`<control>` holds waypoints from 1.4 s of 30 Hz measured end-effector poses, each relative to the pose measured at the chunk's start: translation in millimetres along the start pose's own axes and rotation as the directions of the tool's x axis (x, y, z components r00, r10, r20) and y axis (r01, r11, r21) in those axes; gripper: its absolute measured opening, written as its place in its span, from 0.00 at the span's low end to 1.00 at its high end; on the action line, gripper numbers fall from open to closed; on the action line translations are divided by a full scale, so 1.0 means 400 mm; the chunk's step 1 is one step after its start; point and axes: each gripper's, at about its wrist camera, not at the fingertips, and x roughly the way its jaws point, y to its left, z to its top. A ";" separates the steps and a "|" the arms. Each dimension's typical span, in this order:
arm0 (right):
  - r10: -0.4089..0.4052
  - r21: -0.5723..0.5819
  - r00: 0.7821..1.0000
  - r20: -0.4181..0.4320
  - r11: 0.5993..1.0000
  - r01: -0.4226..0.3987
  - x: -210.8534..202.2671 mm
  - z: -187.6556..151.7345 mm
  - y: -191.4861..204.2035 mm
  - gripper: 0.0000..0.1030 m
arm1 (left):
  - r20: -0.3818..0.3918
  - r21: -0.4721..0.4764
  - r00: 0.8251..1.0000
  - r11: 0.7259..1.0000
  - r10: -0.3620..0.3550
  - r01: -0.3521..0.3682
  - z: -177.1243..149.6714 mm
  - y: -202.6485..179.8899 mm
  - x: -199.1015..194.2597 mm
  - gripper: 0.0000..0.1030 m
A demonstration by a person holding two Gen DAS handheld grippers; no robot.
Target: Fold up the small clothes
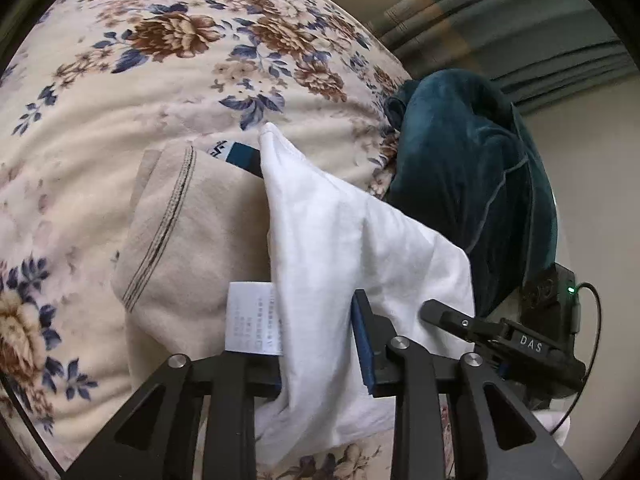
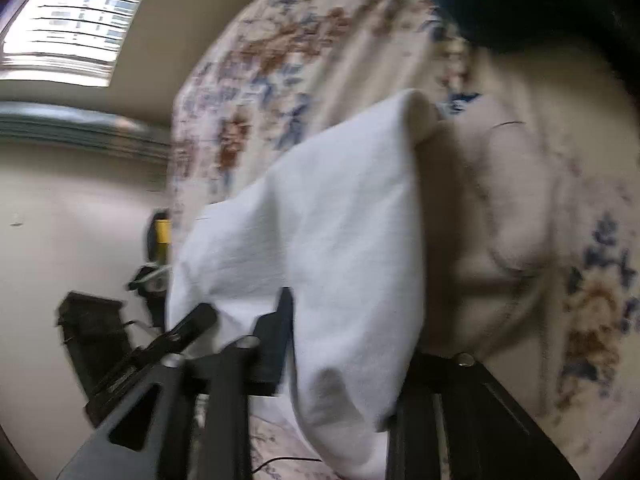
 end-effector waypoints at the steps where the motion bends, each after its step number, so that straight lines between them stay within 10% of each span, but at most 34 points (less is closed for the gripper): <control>1: -0.058 -0.017 0.998 0.013 0.998 0.058 -0.008 0.003 0.006 0.48 | 0.028 0.023 0.999 0.999 0.033 -0.033 -0.003 -0.012 -0.016 0.39; 4: -0.252 -0.095 0.963 0.094 0.961 0.261 -0.059 0.000 0.057 0.57 | 0.138 0.130 0.967 0.964 0.214 -0.232 -0.015 -0.066 -0.060 1.00; 10: -0.570 -0.183 0.775 0.274 0.760 0.624 -0.136 -0.107 0.159 0.87 | 0.193 0.242 0.876 0.843 0.443 -0.480 -0.068 -0.135 -0.083 1.00; 12: -0.583 -0.180 0.766 0.271 0.751 0.635 -0.146 -0.144 0.163 1.00 | 0.193 0.267 0.864 0.822 0.465 -0.503 -0.098 -0.153 -0.099 1.00; 42: -0.424 -0.104 0.575 0.700 0.736 0.669 -1.015 -0.957 0.497 1.00 | 0.487 0.302 0.798 0.788 0.355 -0.536 -0.597 -0.548 -0.817 1.00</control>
